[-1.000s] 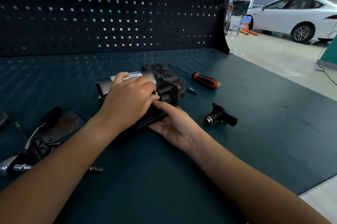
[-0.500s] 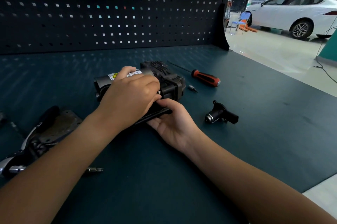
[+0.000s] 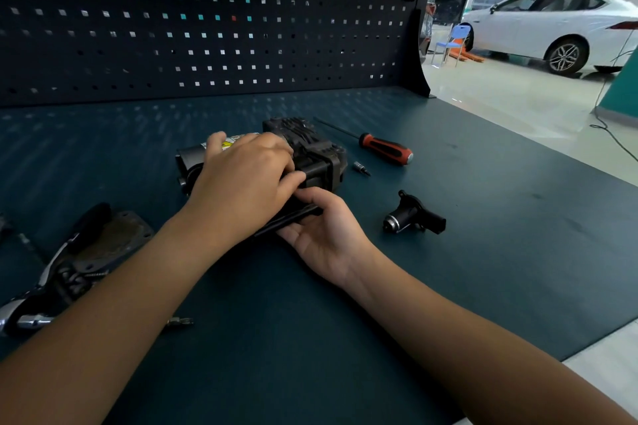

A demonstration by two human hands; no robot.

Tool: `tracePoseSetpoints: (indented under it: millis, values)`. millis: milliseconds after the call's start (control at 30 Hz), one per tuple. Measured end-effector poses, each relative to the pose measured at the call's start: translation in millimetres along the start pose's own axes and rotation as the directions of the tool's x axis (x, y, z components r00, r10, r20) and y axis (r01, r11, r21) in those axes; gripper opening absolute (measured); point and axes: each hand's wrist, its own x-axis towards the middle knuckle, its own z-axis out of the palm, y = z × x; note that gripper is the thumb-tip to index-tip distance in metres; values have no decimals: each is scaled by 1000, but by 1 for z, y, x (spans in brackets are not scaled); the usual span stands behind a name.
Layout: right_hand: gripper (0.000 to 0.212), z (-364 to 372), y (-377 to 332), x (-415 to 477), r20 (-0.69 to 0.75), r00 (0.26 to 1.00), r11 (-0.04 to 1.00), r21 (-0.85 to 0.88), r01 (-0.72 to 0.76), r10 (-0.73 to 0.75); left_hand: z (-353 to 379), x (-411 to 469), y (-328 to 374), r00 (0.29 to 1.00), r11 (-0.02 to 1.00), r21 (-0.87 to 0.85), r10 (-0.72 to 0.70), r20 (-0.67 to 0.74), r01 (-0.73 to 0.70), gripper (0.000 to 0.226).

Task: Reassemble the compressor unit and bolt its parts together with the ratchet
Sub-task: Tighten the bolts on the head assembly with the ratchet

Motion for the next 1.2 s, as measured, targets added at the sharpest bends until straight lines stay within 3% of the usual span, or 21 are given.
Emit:
tracePoseSetpoints:
  millis: [167, 333, 433, 533, 633, 733, 833, 967, 1067, 1133, 1200]
  values:
    - [59, 1, 1, 0, -10, 1000, 1000, -8, -3, 3, 3, -7, 5, 996, 995, 83, 59, -64, -53, 26]
    - [61, 1, 1, 0, -10, 1000, 1000, 6, 4, -4, -3, -3, 1, 999, 998, 60, -34, 31, 32, 34]
    - [60, 1, 2, 0, -5, 1000, 1000, -2, 5, -5, -3, -2, 3, 999, 998, 54, -16, 36, 15, 30]
    - [60, 2, 1, 0, -6, 1000, 1000, -7, 3, -3, -1, -7, 8, 994, 992, 94, 93, -58, -87, 17]
    - [59, 3, 2, 0, -10, 1000, 1000, -12, 7, -7, -1, -9, 9, 961, 950, 242, 238, -142, -200, 10]
    - [57, 1, 2, -1, -4, 1000, 1000, -4, 6, -6, -9, -6, 6, 998, 976, 209, 59, 23, -62, 34]
    - [56, 1, 2, -1, -3, 1000, 1000, 1, 10, -10, -3, -3, 2, 997, 990, 140, 17, 75, -28, 37]
    - [58, 2, 2, -1, -23, 1000, 1000, -8, 7, -7, 0, -6, 7, 998, 992, 108, 60, -7, -59, 23]
    - [60, 2, 3, -1, -40, 999, 1000, -2, 10, -10, 3, -10, 10, 969, 954, 248, 205, -139, -166, 14]
    - [58, 1, 4, -1, -40, 999, 1000, 8, 12, -12, 0, -9, 10, 987, 969, 224, 131, -91, -108, 21]
    - [55, 0, 3, -1, -31, 999, 1000, 7, 14, -14, -2, -7, 7, 999, 988, 151, -30, 19, 27, 37]
